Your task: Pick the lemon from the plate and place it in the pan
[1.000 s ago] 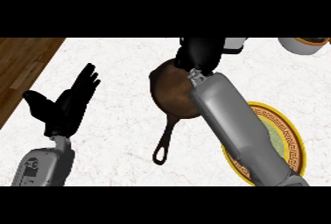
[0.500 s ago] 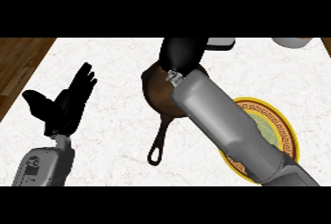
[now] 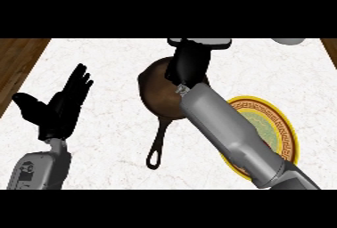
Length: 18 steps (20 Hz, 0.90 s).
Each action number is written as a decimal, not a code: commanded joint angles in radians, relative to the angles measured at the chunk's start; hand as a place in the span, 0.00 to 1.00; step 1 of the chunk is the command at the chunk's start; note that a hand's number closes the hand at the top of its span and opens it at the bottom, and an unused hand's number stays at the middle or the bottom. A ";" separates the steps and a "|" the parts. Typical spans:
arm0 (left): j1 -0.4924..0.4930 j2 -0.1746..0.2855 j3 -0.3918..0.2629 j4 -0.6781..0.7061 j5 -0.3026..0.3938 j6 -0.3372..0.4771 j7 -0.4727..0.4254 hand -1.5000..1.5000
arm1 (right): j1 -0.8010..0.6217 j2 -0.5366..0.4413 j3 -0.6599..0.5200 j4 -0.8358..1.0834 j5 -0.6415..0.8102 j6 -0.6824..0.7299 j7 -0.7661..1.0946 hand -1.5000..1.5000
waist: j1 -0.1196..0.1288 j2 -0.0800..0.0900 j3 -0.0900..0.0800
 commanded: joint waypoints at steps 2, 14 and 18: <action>0.000 0.017 0.032 0.027 0.009 -0.010 -0.028 0.50 | 0.023 0.009 -0.042 0.169 -0.048 -0.239 -0.049 1.00 | -0.017 0.004 0.001; -0.036 0.011 0.017 0.042 0.005 -0.021 -0.019 0.50 | 0.058 0.009 -0.110 0.337 -0.330 -0.378 -0.098 0.00 | 0.010 0.012 0.002; -0.017 0.020 0.037 0.028 0.016 -0.021 -0.013 0.50 | 0.150 0.009 -0.054 0.333 -0.390 -0.507 -0.209 0.00 | -0.003 0.005 0.002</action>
